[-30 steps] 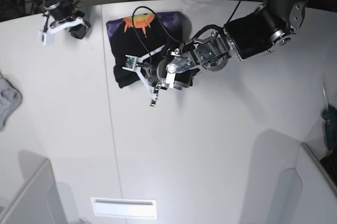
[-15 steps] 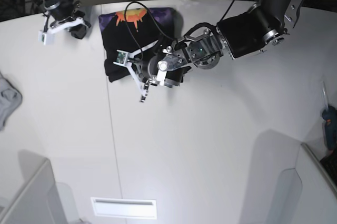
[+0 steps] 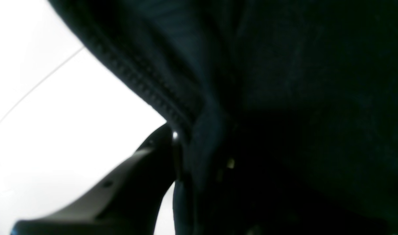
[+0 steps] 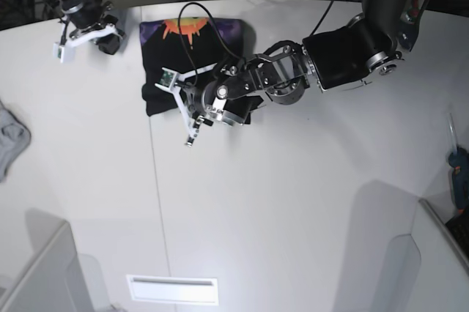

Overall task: Fold the T-shirt properly
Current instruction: 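Press and smooth the folded shirt flat with the left gripper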

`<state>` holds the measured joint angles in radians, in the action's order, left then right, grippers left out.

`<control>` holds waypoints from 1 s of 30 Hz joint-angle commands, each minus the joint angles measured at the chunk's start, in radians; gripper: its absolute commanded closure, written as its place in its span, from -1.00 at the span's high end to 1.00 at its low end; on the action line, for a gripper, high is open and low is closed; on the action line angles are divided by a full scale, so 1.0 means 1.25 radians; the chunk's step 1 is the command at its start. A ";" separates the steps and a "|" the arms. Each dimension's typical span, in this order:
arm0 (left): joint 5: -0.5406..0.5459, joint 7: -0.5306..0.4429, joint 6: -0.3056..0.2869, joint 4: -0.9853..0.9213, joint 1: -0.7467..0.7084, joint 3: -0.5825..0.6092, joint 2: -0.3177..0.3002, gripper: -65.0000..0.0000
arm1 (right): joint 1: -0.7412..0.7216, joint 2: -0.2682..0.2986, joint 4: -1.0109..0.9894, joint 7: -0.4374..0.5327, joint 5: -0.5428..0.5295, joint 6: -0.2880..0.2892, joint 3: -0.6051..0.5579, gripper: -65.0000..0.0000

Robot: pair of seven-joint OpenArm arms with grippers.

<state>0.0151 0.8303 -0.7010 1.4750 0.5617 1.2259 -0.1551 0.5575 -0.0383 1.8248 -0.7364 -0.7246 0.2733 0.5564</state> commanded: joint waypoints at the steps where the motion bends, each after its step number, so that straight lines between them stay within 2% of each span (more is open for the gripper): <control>1: -0.004 -0.006 0.002 0.010 0.018 -0.007 0.009 -1.00 | 0.001 0.006 0.010 0.009 -0.010 0.007 0.005 -1.00; 23: -0.010 -0.002 0.002 0.010 0.024 -0.008 0.011 -1.00 | 0.001 0.006 0.010 0.008 -0.010 0.005 0.002 -1.00; 27: -0.010 -0.002 0.002 0.013 0.026 -0.010 0.011 -0.46 | 0.001 0.006 0.010 0.008 -0.010 0.005 0.001 -1.00; 30: -0.010 -0.002 0.002 0.019 0.037 -0.014 0.011 -0.18 | 0.001 0.006 0.010 0.008 -0.010 0.005 0.000 -1.00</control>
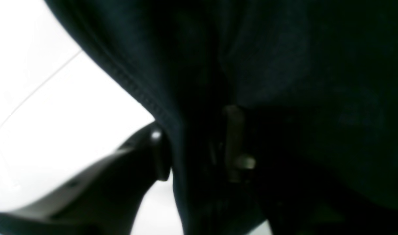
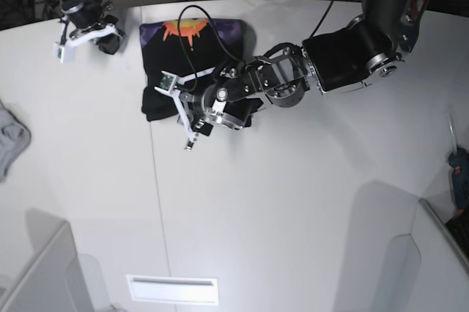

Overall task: Fold the T-shirt properly
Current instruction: 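Press and smooth the folded shirt flat with the left gripper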

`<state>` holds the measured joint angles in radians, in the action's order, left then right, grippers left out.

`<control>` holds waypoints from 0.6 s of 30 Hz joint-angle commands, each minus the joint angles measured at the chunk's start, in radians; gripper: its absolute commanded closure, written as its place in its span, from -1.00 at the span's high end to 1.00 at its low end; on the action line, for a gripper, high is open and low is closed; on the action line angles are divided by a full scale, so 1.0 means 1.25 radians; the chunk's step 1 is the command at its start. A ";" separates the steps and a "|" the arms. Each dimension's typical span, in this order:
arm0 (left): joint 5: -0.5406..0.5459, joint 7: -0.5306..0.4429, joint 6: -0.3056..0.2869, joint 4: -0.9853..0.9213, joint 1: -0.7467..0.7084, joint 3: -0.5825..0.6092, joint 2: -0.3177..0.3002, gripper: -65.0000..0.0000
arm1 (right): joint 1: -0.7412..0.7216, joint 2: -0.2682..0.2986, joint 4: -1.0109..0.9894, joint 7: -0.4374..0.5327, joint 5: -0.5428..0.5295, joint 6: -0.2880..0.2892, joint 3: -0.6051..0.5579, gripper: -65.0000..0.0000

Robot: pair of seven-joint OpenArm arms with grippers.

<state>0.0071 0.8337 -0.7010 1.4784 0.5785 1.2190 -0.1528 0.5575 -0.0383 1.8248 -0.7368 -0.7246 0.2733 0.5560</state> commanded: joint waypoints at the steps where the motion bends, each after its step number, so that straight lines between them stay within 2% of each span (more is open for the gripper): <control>1: -0.004 -0.004 0.002 0.017 0.028 -0.009 0.009 -0.10 | 0.001 0.006 0.010 0.008 -0.010 0.005 0.000 -1.00; 8: -0.001 -0.004 0.002 0.018 0.059 -0.011 0.009 0.37 | 0.001 0.006 0.010 0.007 -0.010 0.005 0.000 -1.00; 13: 0.005 -0.004 0.002 0.018 0.075 -0.033 0.023 0.44 | 0.001 0.006 0.010 0.007 -0.010 0.005 0.000 -1.00; 18: 0.005 -0.001 0.002 0.067 0.061 -0.185 0.039 0.43 | 0.004 0.006 0.010 0.007 -0.010 0.005 0.005 -1.00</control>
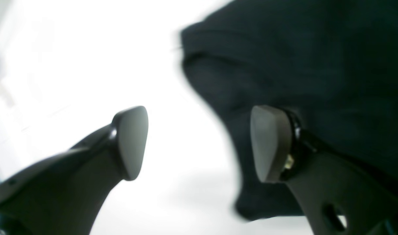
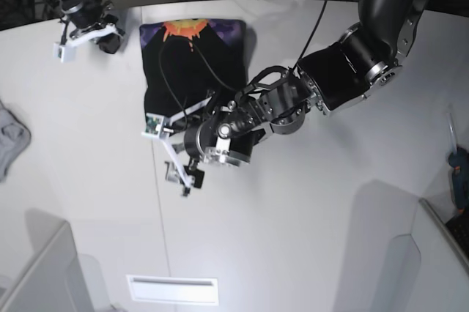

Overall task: Fold the T-shirt properly
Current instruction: 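Press and smooth the folded shirt flat with the left gripper, then release the shirt and lift the left gripper away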

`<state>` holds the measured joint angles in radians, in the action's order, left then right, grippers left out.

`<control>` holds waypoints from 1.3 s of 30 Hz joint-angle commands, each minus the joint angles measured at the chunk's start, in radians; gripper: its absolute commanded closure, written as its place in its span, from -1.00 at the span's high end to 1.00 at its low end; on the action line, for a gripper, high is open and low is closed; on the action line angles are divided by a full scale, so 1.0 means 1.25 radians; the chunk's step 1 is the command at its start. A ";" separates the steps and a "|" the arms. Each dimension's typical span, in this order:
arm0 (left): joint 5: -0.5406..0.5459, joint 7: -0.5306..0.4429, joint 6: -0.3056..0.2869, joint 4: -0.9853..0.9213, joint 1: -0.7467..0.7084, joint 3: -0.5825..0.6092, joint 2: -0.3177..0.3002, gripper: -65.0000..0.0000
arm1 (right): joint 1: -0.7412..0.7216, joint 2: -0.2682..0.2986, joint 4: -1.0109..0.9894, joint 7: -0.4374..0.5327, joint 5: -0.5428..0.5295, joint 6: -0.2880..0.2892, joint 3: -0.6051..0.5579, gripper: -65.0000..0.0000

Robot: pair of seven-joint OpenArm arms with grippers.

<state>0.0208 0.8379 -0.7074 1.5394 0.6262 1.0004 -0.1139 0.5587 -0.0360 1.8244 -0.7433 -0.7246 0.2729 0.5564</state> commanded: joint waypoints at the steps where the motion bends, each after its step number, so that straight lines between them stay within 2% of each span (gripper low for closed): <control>1: -0.006 0.004 0.007 0.038 0.013 -0.044 0.008 0.42 | 0.005 0.004 0.012 0.015 -0.010 0.006 0.005 -1.00; 3: -0.006 0.035 0.007 0.098 -0.012 -0.125 0.007 0.35 | 0.007 0.009 0.019 0.016 -0.010 0.006 0.005 -1.00; 4: -0.006 0.047 0.007 0.127 -0.033 -0.159 0.006 0.22 | 0.009 0.016 0.024 0.017 -0.010 0.006 0.005 -1.00; 5: -0.007 0.052 0.007 0.151 -0.050 -0.187 0.005 0.03 | 0.013 0.021 0.029 0.018 -0.010 0.006 0.005 -1.00; 8: -0.017 0.051 0.007 0.229 -0.120 -0.257 -0.003 -0.82 | 0.018 0.037 0.044 0.020 -0.009 0.006 0.006 -1.00; 9: -0.030 0.051 0.007 0.257 -0.151 -0.280 -0.016 -1.00 | 0.024 0.044 0.051 0.020 -0.009 0.006 0.006 -1.00; 14: -0.096 0.046 0.007 0.348 -0.271 -0.382 -0.049 -1.00 | 0.062 0.060 0.106 0.065 -0.009 0.006 0.006 -1.00; 16: -0.095 0.009 0.007 0.359 -0.315 -0.435 -0.065 -1.00 | 0.083 0.074 0.132 0.086 0.005 0.006 0.006 -1.00; 22: -0.080 -0.247 0.007 0.359 -0.491 -0.575 -0.180 -1.00 | 0.132 0.072 0.152 0.124 0.135 0.008 0.006 -1.00; 26: -0.081 -0.347 0.007 0.362 -0.622 -0.662 -0.227 -1.00 | 0.187 0.072 0.154 0.199 0.159 0.009 0.005 -1.00; 31: -0.079 -0.461 0.007 0.365 -0.791 -0.781 -0.240 -1.00 | 0.253 0.085 0.154 0.264 0.159 0.011 0.005 -1.00; 36: -0.077 -0.594 0.007 0.365 -0.950 -0.861 -0.235 -1.00 | 0.289 0.110 0.153 0.272 0.159 0.012 0.006 -1.00; 39: -0.077 -0.670 0.007 0.364 -1.048 -0.891 -0.234 -1.00 | 0.310 0.113 0.155 0.276 0.161 0.055 0.007 -1.00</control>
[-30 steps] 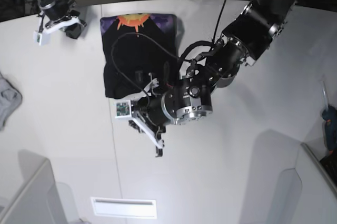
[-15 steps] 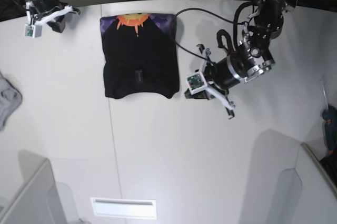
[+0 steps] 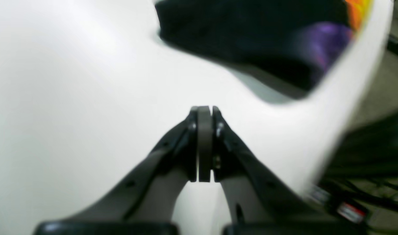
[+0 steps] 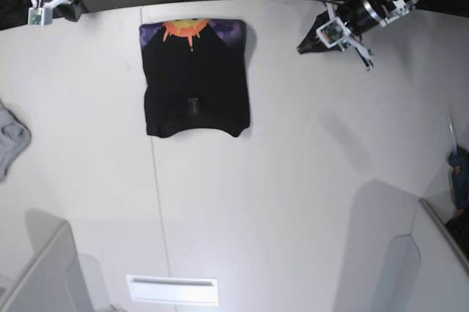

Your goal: Fold the T-shirt properly

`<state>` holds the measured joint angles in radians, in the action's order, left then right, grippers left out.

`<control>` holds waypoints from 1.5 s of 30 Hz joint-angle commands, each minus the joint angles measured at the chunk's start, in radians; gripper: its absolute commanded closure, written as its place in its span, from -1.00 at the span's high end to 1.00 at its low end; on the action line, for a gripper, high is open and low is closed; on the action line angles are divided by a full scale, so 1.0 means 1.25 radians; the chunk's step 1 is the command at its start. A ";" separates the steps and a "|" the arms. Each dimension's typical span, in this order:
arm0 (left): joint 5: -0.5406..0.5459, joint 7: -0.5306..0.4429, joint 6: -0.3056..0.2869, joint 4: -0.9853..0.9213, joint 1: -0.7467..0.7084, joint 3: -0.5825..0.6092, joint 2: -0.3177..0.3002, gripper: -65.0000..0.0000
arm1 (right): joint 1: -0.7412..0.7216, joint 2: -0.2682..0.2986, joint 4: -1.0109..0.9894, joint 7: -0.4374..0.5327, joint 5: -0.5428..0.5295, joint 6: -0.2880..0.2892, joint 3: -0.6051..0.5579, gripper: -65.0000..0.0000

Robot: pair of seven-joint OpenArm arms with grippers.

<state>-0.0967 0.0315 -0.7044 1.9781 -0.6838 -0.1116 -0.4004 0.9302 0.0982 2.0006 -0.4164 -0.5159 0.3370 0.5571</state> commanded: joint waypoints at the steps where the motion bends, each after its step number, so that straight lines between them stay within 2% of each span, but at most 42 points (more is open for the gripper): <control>1: 0.017 -0.053 0.005 0.011 -0.024 -0.002 -0.004 -1.00 | 0.021 0.005 0.014 0.015 -0.006 0.032 0.015 -1.00; 4: 0.017 -0.120 0.005 0.010 -0.099 -0.003 -0.009 -1.00 | 0.032 0.002 0.013 0.008 -0.004 0.110 0.069 -1.00; 6: 0.008 -0.161 0.005 0.010 -0.145 -0.003 -0.011 -1.00 | 0.048 0.002 0.012 -0.004 0.032 0.148 0.096 -1.00; 9: 0.013 -0.214 0.050 0.009 -0.204 -0.003 -0.011 -1.00 | 0.054 -0.003 0.012 -0.012 0.145 0.191 0.131 -1.00; 11: 0.008 -0.233 0.062 0.008 -0.240 -0.002 -0.011 -1.00 | 0.059 -0.012 0.012 -0.012 0.224 0.221 0.128 -1.00; 14: 0.007 -0.249 0.066 0.006 -0.298 -0.002 -0.011 -1.00 | 0.068 -0.052 0.012 -0.012 0.341 0.277 0.122 -1.00; 18: 0.007 -0.268 0.066 0.000 -0.384 -0.002 -0.011 -1.00 | 0.067 -0.095 0.009 -0.012 0.485 0.289 0.124 -1.00; 20: 0.006 -0.268 0.067 -0.012 -0.420 -0.002 -0.007 -1.00 | 0.069 -0.109 0.008 -0.014 0.513 0.289 0.128 -1.00; 22: 0.006 -0.265 0.090 -0.029 -0.444 -0.002 -0.006 -1.00 | 0.080 -0.109 0.000 -0.026 0.526 0.289 0.122 -1.00; 24: 0.006 -0.265 0.119 -0.055 -0.466 0.004 -0.006 -1.00 | 0.083 -0.094 -0.018 -0.062 0.529 0.289 0.105 -1.00; 28: 0.006 -0.266 0.153 -0.136 -0.479 0.037 -0.006 -1.00 | 0.081 -0.034 -0.075 -0.111 0.529 0.289 0.062 -1.00; 34: 0.006 -0.268 0.203 -0.270 -0.436 0.138 -0.006 -1.00 | 0.080 0.057 -0.208 -0.109 0.530 0.289 -0.040 -1.00; 41: 0.008 -0.268 0.316 -0.475 -0.339 0.254 0.021 -1.00 | 0.053 0.156 -0.360 -0.100 0.530 0.289 -0.219 -1.00; 42: 0.007 -0.268 0.332 -0.510 -0.323 0.275 0.029 -1.00 | 0.043 0.174 -0.396 -0.082 0.530 0.280 -0.255 -1.00; 45: 0.014 -0.268 0.349 -0.607 -0.274 0.318 0.059 -1.00 | 0.014 0.212 -0.505 -0.016 0.530 0.208 -0.354 -1.00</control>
<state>-0.0769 -0.2928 -0.2634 1.2148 -1.0019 0.2844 -0.3187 0.9272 0.3527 1.3605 -0.4263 0.1410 0.5919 0.1066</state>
